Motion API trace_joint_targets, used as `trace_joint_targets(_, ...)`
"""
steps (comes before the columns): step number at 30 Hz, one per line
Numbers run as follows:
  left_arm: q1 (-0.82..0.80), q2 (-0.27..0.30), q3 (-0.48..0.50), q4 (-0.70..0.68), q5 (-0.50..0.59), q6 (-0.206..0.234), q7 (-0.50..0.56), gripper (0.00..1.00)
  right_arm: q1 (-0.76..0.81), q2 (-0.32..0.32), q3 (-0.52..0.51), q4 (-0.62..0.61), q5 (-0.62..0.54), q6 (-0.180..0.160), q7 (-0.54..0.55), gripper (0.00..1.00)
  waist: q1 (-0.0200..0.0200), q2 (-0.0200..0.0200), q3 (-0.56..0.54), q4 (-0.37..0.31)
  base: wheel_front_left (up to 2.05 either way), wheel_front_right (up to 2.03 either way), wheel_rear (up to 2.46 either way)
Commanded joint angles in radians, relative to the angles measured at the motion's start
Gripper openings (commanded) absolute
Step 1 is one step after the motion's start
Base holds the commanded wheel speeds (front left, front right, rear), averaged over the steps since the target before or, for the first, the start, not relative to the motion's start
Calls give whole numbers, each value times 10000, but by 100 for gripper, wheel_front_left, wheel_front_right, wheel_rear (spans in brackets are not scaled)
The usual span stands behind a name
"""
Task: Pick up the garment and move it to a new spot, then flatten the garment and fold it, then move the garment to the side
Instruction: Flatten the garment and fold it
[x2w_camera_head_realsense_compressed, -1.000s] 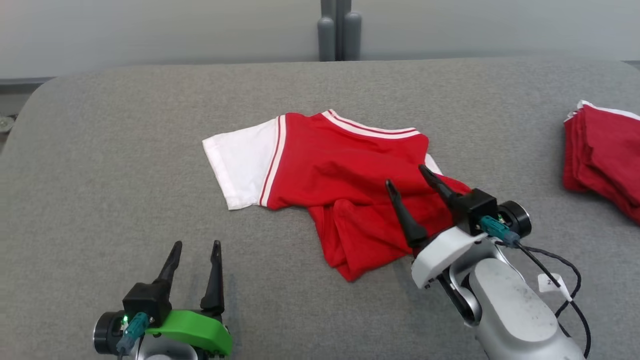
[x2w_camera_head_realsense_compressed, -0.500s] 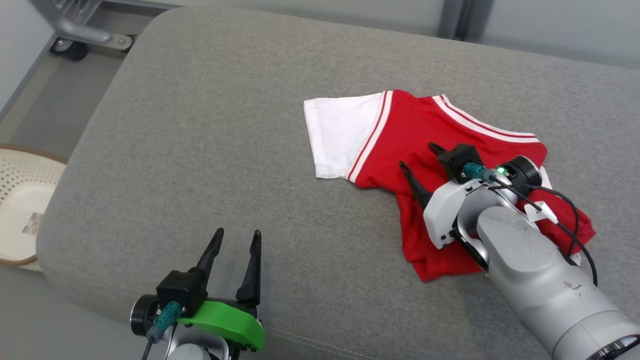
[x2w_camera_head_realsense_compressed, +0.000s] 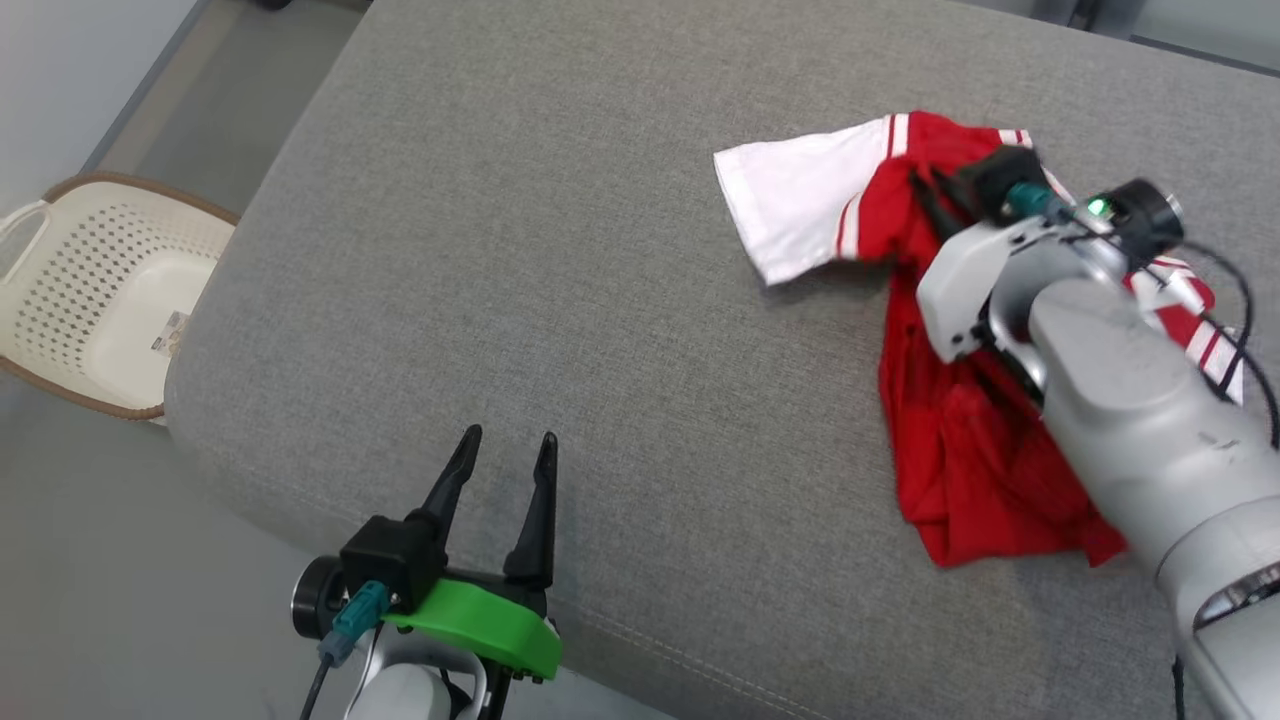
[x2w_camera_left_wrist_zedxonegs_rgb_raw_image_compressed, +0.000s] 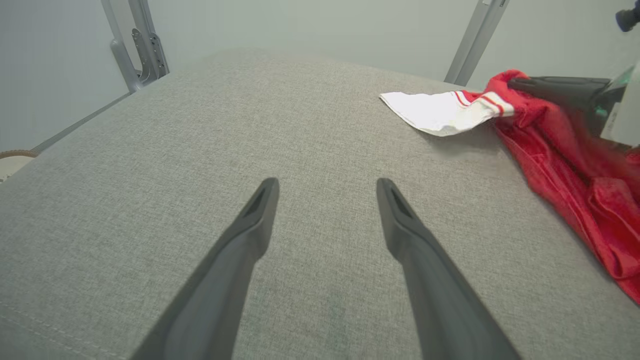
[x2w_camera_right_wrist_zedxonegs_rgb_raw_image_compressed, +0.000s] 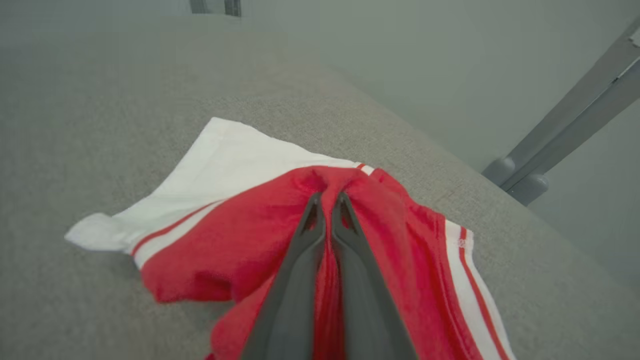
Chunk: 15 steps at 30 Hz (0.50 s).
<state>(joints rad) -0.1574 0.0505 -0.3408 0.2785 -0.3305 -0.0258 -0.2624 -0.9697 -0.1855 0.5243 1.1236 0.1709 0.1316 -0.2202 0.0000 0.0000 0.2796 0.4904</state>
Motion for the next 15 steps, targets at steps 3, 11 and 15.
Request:
trace_joint_targets(3, -300, 6, -424, -54, -216, -43, -30, 100, -1236, -632, -866, -44, -444, -19, -350, 0, 0, 0, 495, 688, 0, 0, 0)
trace_joint_targets(11, -101, 7, -700, -289, -342, 333, -30, 100, -2560, -730, -2820, 918, -1759, -19, -157, 100, 0, 0, 853, 953, 0, 0, 0)
trace_joint_targets(15, 98, 10, -661, -219, -391, 369, -32, 100, -2183, -680, -3298, 1171, -2032, -19, -253, 100, 0, 0, 771, 941, 0, 0, 0)
